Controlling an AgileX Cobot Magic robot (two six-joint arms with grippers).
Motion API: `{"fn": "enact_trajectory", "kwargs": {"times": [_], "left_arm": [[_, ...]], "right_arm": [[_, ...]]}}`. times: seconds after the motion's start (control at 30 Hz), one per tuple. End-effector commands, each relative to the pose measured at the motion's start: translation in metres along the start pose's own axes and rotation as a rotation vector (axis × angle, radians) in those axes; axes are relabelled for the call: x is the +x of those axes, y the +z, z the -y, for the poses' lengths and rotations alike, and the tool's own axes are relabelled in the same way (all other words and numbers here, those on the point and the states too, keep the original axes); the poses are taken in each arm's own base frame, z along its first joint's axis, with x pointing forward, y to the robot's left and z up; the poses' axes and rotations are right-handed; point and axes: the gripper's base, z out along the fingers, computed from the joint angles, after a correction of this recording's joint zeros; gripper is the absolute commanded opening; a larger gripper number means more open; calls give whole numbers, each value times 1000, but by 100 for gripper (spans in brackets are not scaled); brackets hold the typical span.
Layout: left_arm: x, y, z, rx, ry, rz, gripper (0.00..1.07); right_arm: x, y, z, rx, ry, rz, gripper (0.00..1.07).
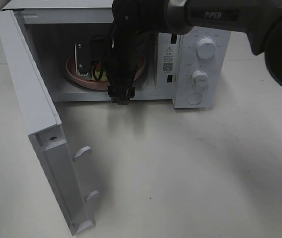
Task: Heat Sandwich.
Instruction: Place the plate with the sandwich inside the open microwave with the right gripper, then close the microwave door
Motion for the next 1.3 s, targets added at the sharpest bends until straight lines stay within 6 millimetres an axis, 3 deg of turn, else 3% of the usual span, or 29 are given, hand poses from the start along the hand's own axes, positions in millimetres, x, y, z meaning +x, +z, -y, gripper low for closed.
{"fn": "enact_trajectory", "kwargs": {"times": [0.03,0.4,0.87,1.3], "left_arm": [[1,-2,0,-3,-1,23,98],[1,-2,0,-3,-1,23,98],[1,-2,0,-3,-1,23,98],[1,-2,0,-3,-1,23,98]], "right_arm": [[4,-15,-2,40,-24,6,76],[13,-31,-20,55,-53,5,76],[35,-65,-57,72,-49,36,76],[56,-99,-90,57,70,38,76]]}}
